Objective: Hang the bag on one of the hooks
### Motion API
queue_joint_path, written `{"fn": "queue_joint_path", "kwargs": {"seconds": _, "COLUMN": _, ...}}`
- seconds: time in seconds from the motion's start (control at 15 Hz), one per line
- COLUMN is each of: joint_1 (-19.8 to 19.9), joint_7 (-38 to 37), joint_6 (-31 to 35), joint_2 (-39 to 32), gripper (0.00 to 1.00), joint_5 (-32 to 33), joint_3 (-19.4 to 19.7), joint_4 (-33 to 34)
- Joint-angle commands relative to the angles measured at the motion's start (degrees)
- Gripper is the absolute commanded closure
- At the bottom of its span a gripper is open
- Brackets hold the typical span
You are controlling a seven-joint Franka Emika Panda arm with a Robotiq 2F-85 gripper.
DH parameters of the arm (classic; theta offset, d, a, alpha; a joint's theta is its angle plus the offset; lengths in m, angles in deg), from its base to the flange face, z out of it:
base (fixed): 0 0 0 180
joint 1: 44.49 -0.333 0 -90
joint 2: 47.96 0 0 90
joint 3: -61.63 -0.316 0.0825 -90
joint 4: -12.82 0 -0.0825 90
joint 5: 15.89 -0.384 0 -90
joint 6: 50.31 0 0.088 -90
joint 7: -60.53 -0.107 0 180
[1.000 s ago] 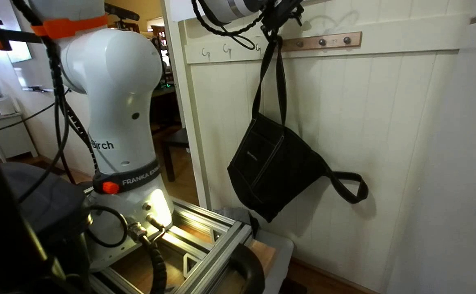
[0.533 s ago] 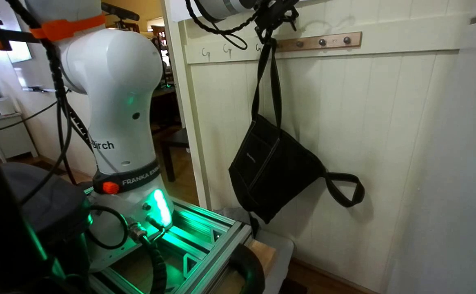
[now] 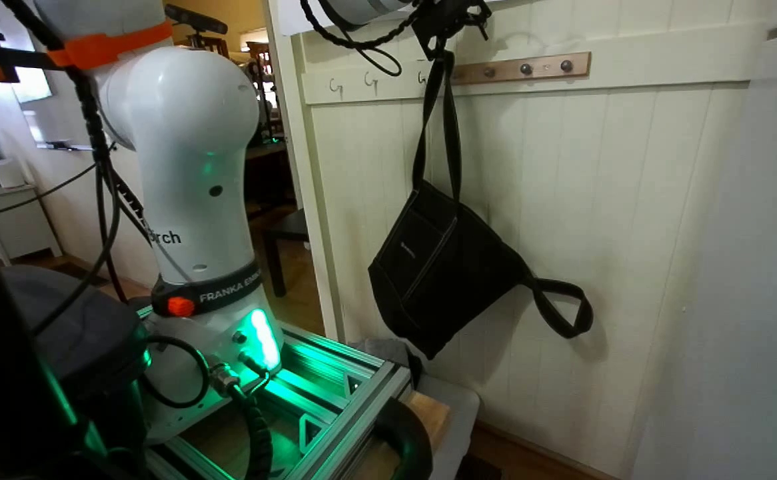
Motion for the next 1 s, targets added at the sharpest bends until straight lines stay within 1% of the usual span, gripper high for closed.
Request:
{"fn": "queue_joint_path", "kwargs": {"seconds": 0.0, "joint_1": 10.8, "joint_7": -9.1, "joint_6": -0.3, "joint_2": 2.6, "gripper": 0.0, "joint_5": 4.7, "joint_3": -8.1, "joint_4": 0.3}}
{"fn": "queue_joint_path", "kwargs": {"seconds": 0.27, "joint_1": 22.5, "joint_7": -16.4, "joint_6": -1.1, "joint_2": 4.2, "gripper": 0.0, "joint_5": 8.8, "joint_3": -17.6, "joint_4": 0.3}}
{"fn": "queue_joint_path", "kwargs": {"seconds": 0.47, "joint_1": 29.1, "joint_7": -20.5, "joint_6": -0.6, "joint_2": 4.6, "gripper": 0.0, "joint_5": 10.5, "joint_3": -24.0, "joint_4": 0.3}}
{"fn": "queue_joint_path", "kwargs": {"seconds": 0.67, "joint_1": 34.3, "joint_7": -23.3, "joint_6": 0.8, "joint_2": 4.3, "gripper": 0.0, "joint_5": 11.3, "joint_3": -29.6, "joint_4": 0.5}}
{"fn": "queue_joint_path", "kwargs": {"seconds": 0.93, "joint_1": 37.9, "joint_7": -24.8, "joint_6": 1.0, "joint_2": 4.1, "gripper": 0.0, "joint_5": 10.6, "joint_3": -34.6, "joint_4": 0.7}}
